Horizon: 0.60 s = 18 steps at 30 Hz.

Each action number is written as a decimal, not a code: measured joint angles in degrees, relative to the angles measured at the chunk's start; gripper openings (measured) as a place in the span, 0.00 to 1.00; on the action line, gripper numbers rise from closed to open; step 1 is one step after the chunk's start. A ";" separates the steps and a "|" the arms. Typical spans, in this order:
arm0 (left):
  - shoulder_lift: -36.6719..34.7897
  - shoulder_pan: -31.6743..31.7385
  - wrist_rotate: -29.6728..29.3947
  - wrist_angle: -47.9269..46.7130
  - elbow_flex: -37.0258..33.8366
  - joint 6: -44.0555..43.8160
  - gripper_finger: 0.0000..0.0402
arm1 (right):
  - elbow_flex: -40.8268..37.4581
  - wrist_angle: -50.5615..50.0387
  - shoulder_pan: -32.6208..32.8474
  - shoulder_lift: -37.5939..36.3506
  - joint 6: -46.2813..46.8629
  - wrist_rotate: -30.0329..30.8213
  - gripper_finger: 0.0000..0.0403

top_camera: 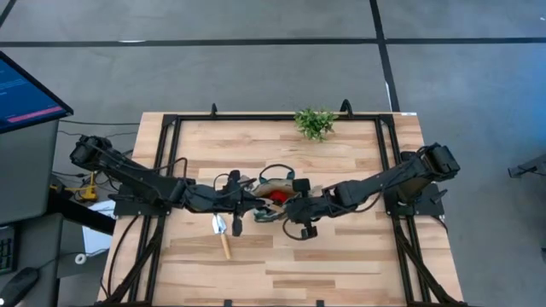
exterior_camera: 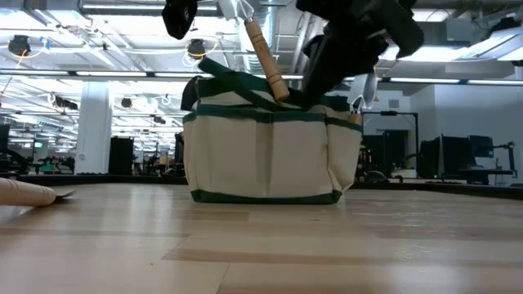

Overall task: Pick & Place Garden tools in Gardening bag
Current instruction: Put the brown trowel into the gardening bag

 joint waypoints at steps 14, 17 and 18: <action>0.00 0.10 -1.36 -0.81 0.00 0.01 0.00 | 0.03 -2.20 -1.79 2.28 1.53 -8.54 0.00; 0.00 0.49 -1.36 -1.04 0.00 -0.02 0.00 | 0.07 -4.16 -2.22 2.60 1.97 -10.29 0.00; 0.00 0.68 -1.36 -1.26 0.00 -0.02 0.00 | 0.07 -4.43 -2.22 2.63 2.11 -11.00 0.00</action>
